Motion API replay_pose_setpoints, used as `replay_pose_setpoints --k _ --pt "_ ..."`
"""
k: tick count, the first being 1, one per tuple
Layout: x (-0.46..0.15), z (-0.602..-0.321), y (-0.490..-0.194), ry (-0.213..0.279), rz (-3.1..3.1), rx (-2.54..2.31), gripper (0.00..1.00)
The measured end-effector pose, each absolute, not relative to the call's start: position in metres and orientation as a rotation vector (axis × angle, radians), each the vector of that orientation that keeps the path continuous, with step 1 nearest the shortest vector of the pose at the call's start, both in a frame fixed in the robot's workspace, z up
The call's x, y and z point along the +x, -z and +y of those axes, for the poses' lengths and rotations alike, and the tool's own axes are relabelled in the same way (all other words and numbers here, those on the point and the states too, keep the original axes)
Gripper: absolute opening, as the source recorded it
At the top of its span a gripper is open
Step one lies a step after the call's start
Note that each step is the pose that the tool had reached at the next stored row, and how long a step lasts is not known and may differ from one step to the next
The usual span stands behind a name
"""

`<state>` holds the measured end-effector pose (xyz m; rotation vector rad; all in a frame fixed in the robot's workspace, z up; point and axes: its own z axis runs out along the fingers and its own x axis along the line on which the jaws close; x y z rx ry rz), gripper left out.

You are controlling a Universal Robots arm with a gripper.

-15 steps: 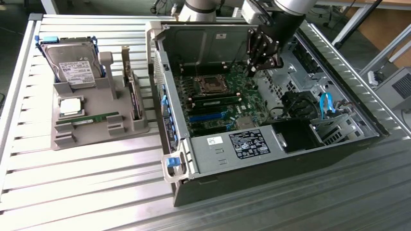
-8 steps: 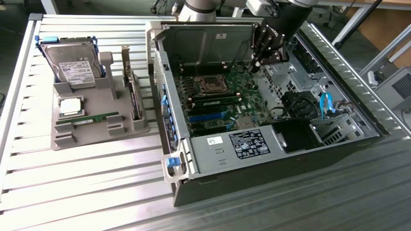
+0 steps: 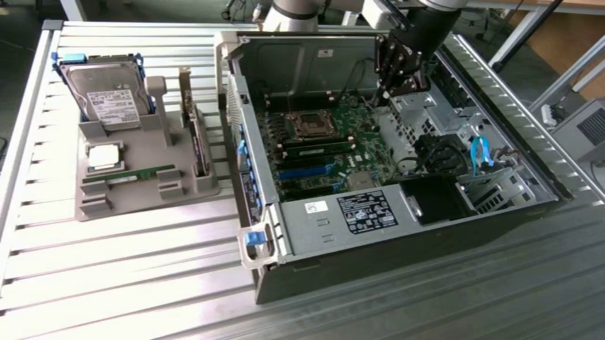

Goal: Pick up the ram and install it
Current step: 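Press down the ram until it locks into place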

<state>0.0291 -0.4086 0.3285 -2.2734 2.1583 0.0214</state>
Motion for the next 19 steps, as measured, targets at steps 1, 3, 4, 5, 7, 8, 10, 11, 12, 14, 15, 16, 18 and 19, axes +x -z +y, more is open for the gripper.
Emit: replay_pose_setpoints --k 1,3,4,5,7,8,10,11,12,14,15,16,18,19 --pt "0.0291 -0.4086 -0.3285 -0.021 2.158 -2.273 0.09" --pt "0.0291 -0.4086 -0.3285 -0.021 2.158 -2.273 0.09" --pt "0.0291 -0.4086 -0.3285 -0.021 2.158 -2.273 0.09" --pt "0.0291 -0.4086 -0.3285 -0.021 2.158 -2.273 0.09" --pt "0.0291 -0.4086 -0.3285 -0.021 2.158 -2.273 0.09" --pt "0.0291 -0.4086 -0.3285 -0.021 2.158 -2.273 0.09" --pt "0.0291 -0.4086 -0.3285 -0.021 2.161 -2.271 0.09" --pt "0.0291 -0.4086 -0.3285 -0.021 2.175 -2.257 0.09" --pt "0.0291 -0.4086 -0.3285 -0.021 2.195 -2.237 0.09" --pt "0.0291 -0.4086 -0.3283 -0.019 2.256 -2.177 0.09" --pt "0.0291 -0.4086 -0.3282 -0.018 2.291 -2.142 0.09" --pt "0.0291 -0.4086 -0.3281 -0.017 2.314 -2.117 0.09" --pt "0.0291 -0.4086 -0.3278 -0.014 2.386 -2.036 0.09" --pt "0.0291 -0.4086 -0.3277 -0.014 2.402 -2.018 0.09"
